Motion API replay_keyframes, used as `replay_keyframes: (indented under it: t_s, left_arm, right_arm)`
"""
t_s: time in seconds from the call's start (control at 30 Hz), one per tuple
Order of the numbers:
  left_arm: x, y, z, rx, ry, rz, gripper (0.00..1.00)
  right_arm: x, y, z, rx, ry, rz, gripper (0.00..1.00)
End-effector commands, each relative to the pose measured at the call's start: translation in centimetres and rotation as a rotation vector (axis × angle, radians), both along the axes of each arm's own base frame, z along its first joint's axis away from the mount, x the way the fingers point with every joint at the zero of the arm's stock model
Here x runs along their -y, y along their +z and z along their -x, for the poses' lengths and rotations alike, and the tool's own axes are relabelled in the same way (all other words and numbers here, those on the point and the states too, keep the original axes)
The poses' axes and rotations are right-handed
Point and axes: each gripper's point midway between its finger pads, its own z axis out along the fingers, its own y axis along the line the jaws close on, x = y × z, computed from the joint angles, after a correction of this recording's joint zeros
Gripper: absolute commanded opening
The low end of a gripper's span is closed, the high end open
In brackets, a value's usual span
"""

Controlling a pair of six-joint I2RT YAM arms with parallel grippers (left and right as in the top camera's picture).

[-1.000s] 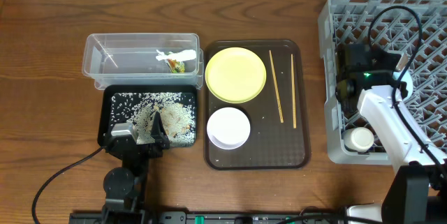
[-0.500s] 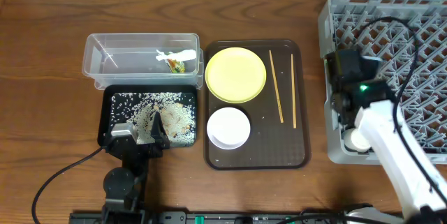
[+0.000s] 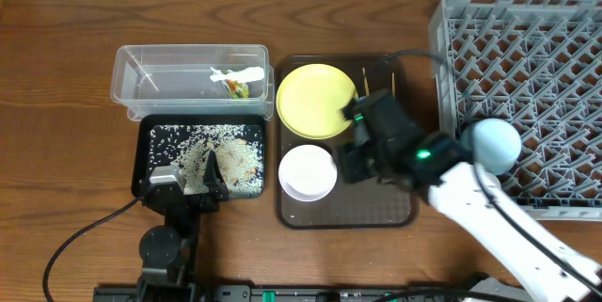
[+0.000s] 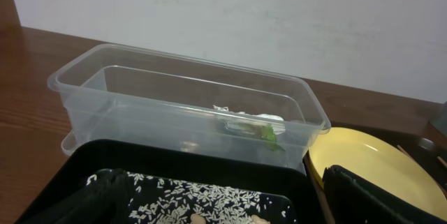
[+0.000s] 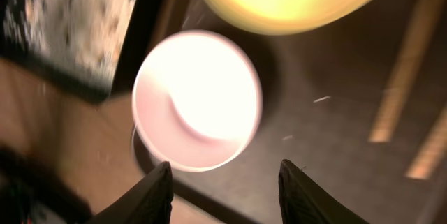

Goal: Sort waste into correct bins and load items into the dishwasher rack
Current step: 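Reach right gripper to the white bowl on the brown tray and grasp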

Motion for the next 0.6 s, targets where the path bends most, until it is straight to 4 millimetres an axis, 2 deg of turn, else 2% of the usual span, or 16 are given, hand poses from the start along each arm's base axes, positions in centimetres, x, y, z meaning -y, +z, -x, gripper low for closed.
replay_keyframes:
  t_s: [0.0, 0.13, 0.2, 0.27, 0.4, 0.57]
  left_arm:
    - [0.0, -1.8, 0.0, -0.046, -0.003, -0.02, 0.9]
    - [0.0, -1.8, 0.0, -0.046, -0.003, -0.02, 0.9]
    - [0.0, -1.8, 0.0, -0.046, -0.003, -0.02, 0.9]
    - [0.0, -1.8, 0.0, -0.046, -0.003, -0.02, 0.9]
    - [0.0, -1.8, 0.0, -0.046, -0.003, -0.02, 0.9]
    - [0.0, -1.8, 0.0, -0.046, -0.003, -0.02, 0.9]
  right_arm:
    - [-1.5, -2.7, 1.5, -0.066, 0.043, 0.064, 0.47]
    - [-0.9, -6.7, 1.0, -0.086, 0.012, 0.208, 0.45]
    - [-0.5, -8.4, 0.4, -0.084, -0.002, 0.26, 0.4]
    - [-0.4, -9.4, 0.0, -0.091, -0.009, 0.275, 0.25]
    - [-0.3, -9.6, -0.4, -0.09, -0.031, 0.274, 0.01]
    - [1.5, -8.4, -1.5, -0.021, -0.079, 0.334, 0.01]
